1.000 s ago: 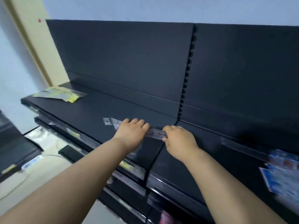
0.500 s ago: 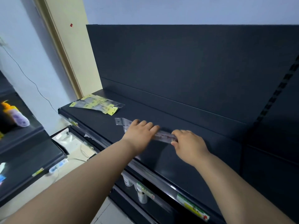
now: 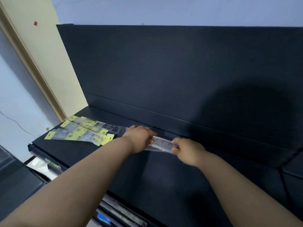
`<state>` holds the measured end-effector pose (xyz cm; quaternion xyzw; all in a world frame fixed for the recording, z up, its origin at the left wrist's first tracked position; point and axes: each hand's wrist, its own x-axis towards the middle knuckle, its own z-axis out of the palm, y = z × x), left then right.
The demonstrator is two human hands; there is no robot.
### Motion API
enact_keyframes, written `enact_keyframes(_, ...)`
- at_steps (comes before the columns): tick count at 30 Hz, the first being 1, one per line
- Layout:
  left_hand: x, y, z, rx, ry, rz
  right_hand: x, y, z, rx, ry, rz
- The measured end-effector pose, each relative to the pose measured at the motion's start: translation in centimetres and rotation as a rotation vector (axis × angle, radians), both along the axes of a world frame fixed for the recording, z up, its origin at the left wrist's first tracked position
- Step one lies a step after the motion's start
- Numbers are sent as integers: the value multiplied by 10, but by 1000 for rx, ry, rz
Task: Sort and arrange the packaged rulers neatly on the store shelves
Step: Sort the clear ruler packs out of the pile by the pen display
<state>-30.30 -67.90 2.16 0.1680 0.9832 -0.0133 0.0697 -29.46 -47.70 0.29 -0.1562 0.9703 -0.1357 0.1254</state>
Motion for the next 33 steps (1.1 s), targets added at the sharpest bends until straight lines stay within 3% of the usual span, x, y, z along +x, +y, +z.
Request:
enact_keyframes(7,-58,-31,-29,99,-146,-120,-37,-34,-19,37,-129,-167)
enact_keyframes(10,-75,-39,-43,135,-178,-189,-38,-41,-29,202,-128,-190)
enact_keyframes(14,-76,-41,-68,0,-276,-311,-26,-51,-46,276,-146,-217)
enact_keyframes(18,-71,-35,-70,13,-148,-371,-10,-47,-52,250,-53,-293)
enact_keyframes(25,-41,51,-38,65,26,-704,49,7,-23,279,27,-449)
enact_keyframes(33,65,202,-31,130,73,-1015,193,121,-3,351,24,-765)
